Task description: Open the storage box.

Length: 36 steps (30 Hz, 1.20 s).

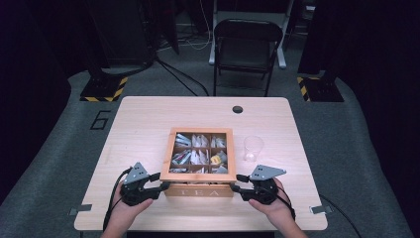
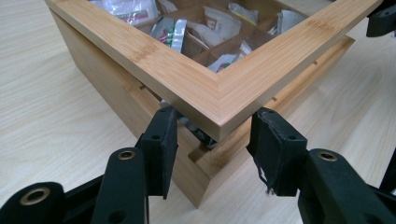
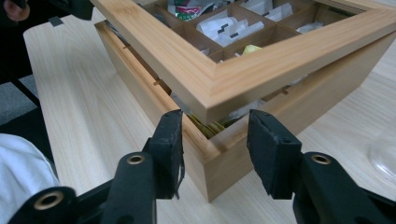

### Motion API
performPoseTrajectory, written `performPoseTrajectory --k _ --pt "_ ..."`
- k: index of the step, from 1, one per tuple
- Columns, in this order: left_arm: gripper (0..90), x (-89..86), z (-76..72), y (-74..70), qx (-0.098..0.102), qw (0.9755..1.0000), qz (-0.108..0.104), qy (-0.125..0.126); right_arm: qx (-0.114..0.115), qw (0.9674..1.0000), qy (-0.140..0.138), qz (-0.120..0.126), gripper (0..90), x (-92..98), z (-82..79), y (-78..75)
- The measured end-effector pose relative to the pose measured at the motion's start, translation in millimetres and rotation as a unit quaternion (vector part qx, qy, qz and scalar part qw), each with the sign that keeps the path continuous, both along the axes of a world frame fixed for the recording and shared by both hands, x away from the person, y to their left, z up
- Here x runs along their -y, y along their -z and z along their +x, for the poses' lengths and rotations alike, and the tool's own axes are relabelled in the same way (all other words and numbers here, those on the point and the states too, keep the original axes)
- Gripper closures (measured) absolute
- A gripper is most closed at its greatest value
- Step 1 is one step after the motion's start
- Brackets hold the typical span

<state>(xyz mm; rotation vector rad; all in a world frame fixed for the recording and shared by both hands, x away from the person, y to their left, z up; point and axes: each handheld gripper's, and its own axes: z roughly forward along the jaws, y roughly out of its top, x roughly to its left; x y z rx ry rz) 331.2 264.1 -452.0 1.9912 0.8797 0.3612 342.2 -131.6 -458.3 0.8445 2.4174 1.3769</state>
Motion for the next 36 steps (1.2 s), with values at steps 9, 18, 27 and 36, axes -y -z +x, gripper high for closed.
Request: performPoseTrajectory --k 9,18,27,36 --pt "51.9 -0.4 4.7 -14.1 0.005 0.9999 -0.007 -0.007 0.009 0.9998 0.010 -0.011 50.7 3.4 4.7 -8.4" --pt "51.9 0.5 8.0 -20.6 0.009 0.9999 -0.006 -0.012 0.017 0.9998 0.008 -0.004 47.8 2.5 9.9 -14.0" --pt "51.9 -0.1 10.7 -24.5 0.006 0.9998 -0.013 -0.012 0.026 0.9994 0.017 0.014 46.4 2.6 14.9 -17.9" --pt "51.9 -1.2 13.6 -28.4 0.004 0.9998 -0.016 -0.011 0.031 0.9991 0.021 0.019 45.6 2.7 20.1 -19.4"
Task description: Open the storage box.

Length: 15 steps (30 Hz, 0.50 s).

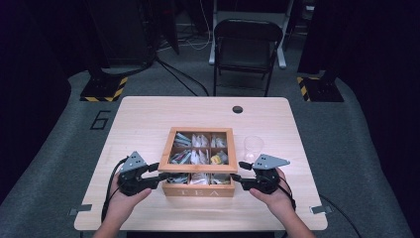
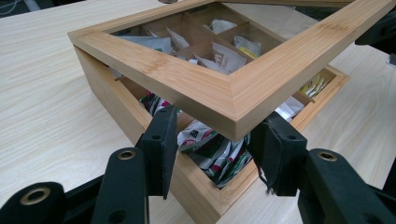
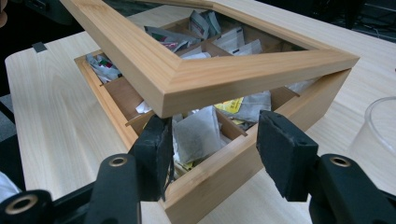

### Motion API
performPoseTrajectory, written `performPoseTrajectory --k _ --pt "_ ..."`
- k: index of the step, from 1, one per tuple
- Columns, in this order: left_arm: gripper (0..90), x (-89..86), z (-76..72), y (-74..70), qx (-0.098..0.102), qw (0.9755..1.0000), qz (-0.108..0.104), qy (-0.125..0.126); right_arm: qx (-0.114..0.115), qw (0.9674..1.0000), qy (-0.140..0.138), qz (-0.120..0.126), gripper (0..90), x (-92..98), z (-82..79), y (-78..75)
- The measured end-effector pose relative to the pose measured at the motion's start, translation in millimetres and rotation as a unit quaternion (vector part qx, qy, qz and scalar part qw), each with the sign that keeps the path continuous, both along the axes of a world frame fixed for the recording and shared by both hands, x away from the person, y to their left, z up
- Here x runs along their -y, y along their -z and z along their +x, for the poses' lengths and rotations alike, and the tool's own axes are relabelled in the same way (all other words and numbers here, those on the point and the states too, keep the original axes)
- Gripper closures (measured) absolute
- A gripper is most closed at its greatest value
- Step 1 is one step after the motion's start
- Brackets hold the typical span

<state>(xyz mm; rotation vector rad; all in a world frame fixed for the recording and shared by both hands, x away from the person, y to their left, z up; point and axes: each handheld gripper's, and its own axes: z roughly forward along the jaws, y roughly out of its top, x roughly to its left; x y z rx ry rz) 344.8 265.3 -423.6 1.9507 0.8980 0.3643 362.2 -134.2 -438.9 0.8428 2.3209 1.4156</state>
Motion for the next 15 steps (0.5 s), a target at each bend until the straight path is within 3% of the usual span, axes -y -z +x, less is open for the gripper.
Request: performPoseTrajectory --k 15 --pt "48.4 0.3 2.1 -8.2 0.021 0.9998 0.005 -0.004 0.021 0.9998 0.003 -0.004 48.0 1.6 3.7 -12.9"
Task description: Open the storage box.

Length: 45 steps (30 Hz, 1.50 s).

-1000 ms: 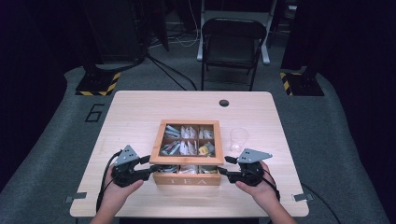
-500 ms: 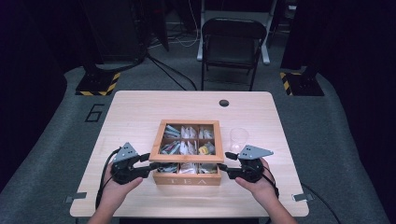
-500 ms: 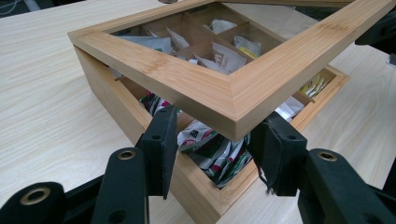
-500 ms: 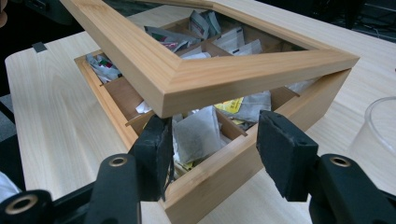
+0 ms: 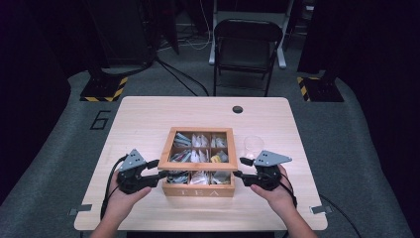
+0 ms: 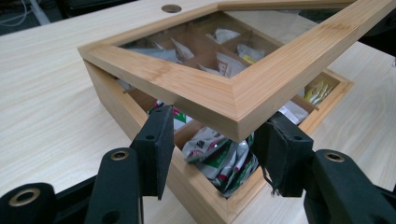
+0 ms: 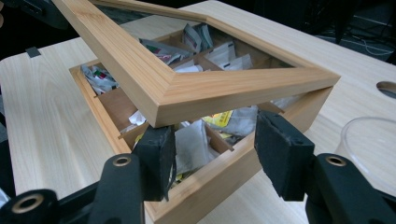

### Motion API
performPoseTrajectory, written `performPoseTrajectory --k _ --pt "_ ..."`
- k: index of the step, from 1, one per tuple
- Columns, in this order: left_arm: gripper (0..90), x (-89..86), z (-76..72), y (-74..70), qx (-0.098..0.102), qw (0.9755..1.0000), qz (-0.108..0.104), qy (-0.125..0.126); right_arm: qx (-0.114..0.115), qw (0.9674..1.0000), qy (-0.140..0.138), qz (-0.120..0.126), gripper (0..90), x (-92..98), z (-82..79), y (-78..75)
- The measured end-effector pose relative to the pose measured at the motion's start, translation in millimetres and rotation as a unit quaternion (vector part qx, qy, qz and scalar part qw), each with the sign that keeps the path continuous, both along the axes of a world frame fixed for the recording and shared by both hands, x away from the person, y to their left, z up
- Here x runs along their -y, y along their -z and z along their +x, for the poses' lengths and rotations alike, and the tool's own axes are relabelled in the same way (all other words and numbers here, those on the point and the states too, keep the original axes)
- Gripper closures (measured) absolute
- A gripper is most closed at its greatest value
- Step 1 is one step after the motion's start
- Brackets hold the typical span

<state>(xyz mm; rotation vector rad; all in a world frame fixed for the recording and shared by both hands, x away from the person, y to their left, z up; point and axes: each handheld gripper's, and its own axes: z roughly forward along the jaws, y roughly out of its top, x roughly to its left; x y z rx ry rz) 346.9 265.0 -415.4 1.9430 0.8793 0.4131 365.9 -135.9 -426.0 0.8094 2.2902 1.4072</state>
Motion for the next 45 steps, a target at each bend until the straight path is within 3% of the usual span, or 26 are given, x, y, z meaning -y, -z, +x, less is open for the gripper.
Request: performPoseTrajectory --k 10,15,24,30,40,45 --pt "48.6 0.5 3.3 -12.5 0.023 0.9996 0.016 0.006 0.005 1.0000 -0.004 0.007 48.1 -1.0 4.4 -9.8" --pt "49.4 -1.2 7.2 -18.3 0.022 0.9997 0.007 0.008 0.013 0.9999 -0.008 -0.001 47.6 -3.0 6.7 -13.5" --pt "51.9 -2.5 12.8 -29.8 0.030 0.9994 0.011 0.011 0.020 0.9995 -0.008 0.024 47.5 -2.1 13.4 -24.6" --pt "52.1 -2.0 15.3 -35.2 0.036 0.9992 0.016 0.012 0.026 0.9993 -0.011 0.024 49.0 -3.2 16.0 -29.7" --pt "52.1 -1.4 21.4 -39.1 0.052 0.9986 0.009 0.008 0.014 0.9989 -0.016 0.041 52.4 -2.2 22.3 -37.3" --pt "52.0 -2.1 24.4 -38.8 0.051 0.9986 0.006 0.009 0.014 0.9992 -0.015 0.034 52.9 -3.0 23.3 -40.8"
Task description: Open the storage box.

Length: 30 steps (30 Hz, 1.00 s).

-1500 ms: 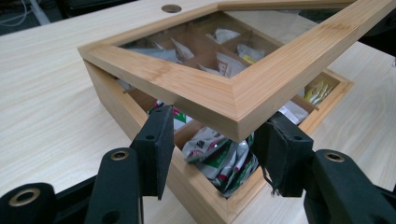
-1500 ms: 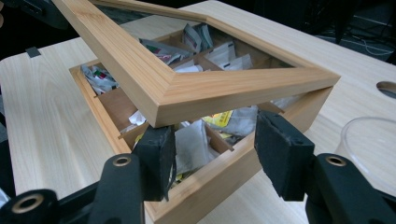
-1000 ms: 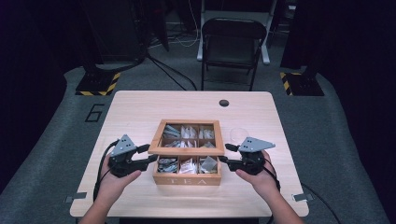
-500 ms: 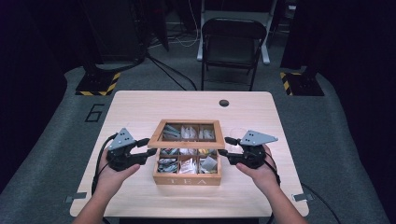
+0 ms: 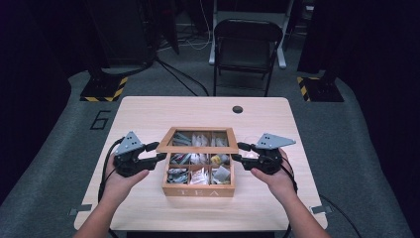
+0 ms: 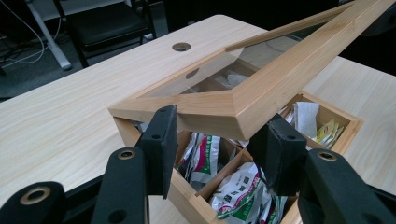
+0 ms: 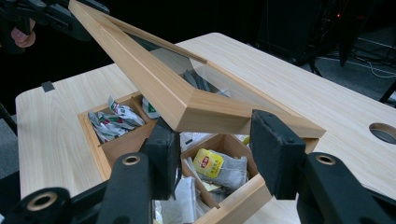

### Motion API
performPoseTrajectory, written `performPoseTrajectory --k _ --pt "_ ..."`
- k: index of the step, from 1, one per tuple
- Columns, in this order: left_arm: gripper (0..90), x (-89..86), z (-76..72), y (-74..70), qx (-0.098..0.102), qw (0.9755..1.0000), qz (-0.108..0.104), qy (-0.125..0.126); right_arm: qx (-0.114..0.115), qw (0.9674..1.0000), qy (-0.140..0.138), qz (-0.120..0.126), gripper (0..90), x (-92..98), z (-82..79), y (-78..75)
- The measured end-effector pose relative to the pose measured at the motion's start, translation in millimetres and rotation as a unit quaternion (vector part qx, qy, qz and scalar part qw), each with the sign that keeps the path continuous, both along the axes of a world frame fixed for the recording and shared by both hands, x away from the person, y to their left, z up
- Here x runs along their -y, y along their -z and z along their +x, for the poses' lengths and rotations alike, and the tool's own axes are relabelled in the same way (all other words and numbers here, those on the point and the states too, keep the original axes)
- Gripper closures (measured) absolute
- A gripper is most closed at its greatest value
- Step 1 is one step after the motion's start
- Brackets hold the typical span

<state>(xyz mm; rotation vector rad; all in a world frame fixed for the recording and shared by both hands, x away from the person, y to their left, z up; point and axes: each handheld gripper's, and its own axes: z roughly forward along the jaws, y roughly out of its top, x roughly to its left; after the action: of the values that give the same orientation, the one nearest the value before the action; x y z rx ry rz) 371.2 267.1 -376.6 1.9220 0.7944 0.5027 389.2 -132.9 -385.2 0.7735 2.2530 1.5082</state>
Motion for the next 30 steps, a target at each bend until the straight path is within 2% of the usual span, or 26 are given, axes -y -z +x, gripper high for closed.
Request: performPoseTrajectory --k 7,10,18,20,25,27,30 --pt "51.9 0.7 2.5 2.3 -0.002 1.0000 -0.004 -0.003 -0.005 1.0000 0.000 -0.005 52.9 -0.2 0.4 -1.4" --pt "51.9 0.9 4.6 4.7 -0.007 1.0000 0.003 -0.004 -0.008 0.9999 -0.001 -0.006 52.8 -0.4 0.0 -1.3" --pt "50.8 2.7 17.8 16.7 -0.019 0.9996 0.013 -0.017 -0.009 0.9999 -0.001 -0.008 52.8 -0.5 0.4 -1.9" --pt "50.8 3.6 20.7 18.5 -0.021 0.9995 0.008 -0.023 -0.008 0.9999 -0.002 -0.009 52.8 -0.5 0.8 -2.2" --pt "52.1 4.6 26.2 21.1 -0.010 0.9996 0.007 -0.026 -0.009 0.9999 -0.002 -0.010 52.9 -0.6 1.2 -3.1" --pt "53.9 4.3 27.2 21.5 -0.008 0.9996 -0.001 -0.029 -0.010 0.9999 0.000 -0.009 52.9 -0.6 1.0 -3.2" --pt "54.7 3.9 28.2 21.1 -0.004 0.9996 0.001 -0.027 -0.009 0.9999 0.000 -0.007 52.9 -0.4 1.4 -3.3"
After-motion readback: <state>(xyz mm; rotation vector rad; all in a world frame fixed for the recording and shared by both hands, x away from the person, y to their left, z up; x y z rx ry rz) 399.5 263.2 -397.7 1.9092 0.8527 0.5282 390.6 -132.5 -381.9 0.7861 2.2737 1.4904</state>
